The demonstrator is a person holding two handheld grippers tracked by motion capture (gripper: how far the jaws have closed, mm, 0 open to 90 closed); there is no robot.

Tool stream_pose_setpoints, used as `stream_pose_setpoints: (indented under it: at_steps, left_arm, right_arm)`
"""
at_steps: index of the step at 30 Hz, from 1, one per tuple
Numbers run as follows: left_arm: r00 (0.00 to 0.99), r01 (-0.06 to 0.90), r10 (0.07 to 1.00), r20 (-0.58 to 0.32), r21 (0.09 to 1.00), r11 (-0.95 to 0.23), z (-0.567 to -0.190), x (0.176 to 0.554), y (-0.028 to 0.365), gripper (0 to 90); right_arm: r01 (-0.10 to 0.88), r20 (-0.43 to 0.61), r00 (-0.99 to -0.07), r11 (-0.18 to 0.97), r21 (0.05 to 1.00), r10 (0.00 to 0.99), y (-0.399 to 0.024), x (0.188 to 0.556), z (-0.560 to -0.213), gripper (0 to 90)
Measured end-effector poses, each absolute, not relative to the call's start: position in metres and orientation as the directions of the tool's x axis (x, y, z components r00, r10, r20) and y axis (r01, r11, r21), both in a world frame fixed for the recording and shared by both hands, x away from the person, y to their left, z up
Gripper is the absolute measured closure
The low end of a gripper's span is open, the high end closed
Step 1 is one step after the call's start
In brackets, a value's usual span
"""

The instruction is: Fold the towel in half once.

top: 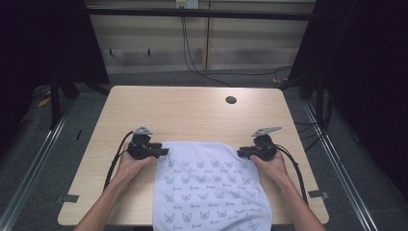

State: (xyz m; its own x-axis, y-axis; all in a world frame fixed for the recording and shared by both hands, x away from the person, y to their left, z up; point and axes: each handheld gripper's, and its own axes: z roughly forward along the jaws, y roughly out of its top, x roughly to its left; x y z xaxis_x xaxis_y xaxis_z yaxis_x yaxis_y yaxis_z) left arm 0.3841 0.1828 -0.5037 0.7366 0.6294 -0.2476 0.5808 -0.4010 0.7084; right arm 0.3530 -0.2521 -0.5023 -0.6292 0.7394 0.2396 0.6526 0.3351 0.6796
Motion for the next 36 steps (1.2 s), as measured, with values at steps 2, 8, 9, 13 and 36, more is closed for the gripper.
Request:
stream_pose_setpoints:
  at_steps: [2, 8, 9, 13, 36]
  left_arm:
    - [0.753, 0.558, 0.626, -0.204, 0.702, -0.442, -0.501, 0.377, 0.179, 59.9]
    - [0.698, 0.580, 0.687, -0.199, 0.720, -0.381, -0.498, 0.383, 0.196, 53.7]
    - [0.681, 0.594, 0.700, -0.214, 0.721, -0.357, -0.499, 0.386, 0.199, 53.2]
    - [0.697, 0.592, 0.678, -0.232, 0.720, -0.362, -0.502, 0.396, 0.194, 50.9]
    - [0.780, 0.519, 0.546, -0.306, 0.804, -0.291, -0.460, 0.385, 0.192, 86.7]
  right_arm:
    - [0.654, 0.253, -0.626, 0.319, 0.686, 0.738, -0.255, 0.353, -0.500, 85.9]
    - [0.624, 0.244, -0.595, 0.249, 0.741, 0.765, -0.270, 0.350, -0.483, 87.5]
    - [0.620, 0.245, -0.593, 0.240, 0.747, 0.767, -0.274, 0.350, -0.480, 87.5]
    - [0.608, 0.246, -0.587, 0.220, 0.762, 0.771, -0.280, 0.351, -0.477, 87.5]
    - [0.595, 0.290, -0.612, 0.186, 0.782, 0.735, -0.289, 0.349, -0.450, 87.7]
